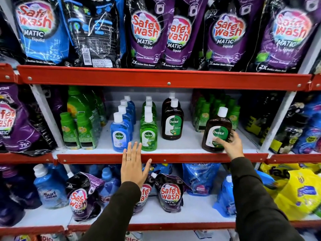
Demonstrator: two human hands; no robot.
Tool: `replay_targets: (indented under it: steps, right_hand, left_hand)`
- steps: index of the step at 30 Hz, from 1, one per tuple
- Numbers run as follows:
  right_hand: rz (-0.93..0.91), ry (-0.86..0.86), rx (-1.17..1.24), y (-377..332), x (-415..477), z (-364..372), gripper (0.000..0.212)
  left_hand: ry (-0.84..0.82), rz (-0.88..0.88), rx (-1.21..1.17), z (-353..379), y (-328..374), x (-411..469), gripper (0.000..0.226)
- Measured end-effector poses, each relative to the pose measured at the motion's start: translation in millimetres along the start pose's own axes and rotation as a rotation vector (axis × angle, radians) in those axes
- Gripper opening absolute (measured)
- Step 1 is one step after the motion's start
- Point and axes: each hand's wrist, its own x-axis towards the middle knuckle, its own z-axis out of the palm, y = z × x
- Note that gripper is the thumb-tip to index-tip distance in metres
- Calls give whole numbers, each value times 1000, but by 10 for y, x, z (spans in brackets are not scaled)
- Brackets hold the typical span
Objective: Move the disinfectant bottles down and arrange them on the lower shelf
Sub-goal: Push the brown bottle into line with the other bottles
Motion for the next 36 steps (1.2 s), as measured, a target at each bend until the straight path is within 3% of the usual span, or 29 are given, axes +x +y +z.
replay_targets:
  steps: [8, 20, 30, 36]
  right_hand:
    - [-42, -131, 33, 17, 29, 18, 66]
    - [-18, -399, 54, -56, -54, 858, 64]
    - [-14, -468, 67, 2, -66, 1073, 52]
    - [-27, -483, 56, -28, -140, 1064, 56]
  left_hand:
    - [28, -9, -12, -2, 28, 7, 80]
    - [13, -8, -12, 16, 9, 13, 81]
    - [7, -8, -27, 55, -17, 19, 83]
    - [55, 30, -238, -70, 246, -30, 70]
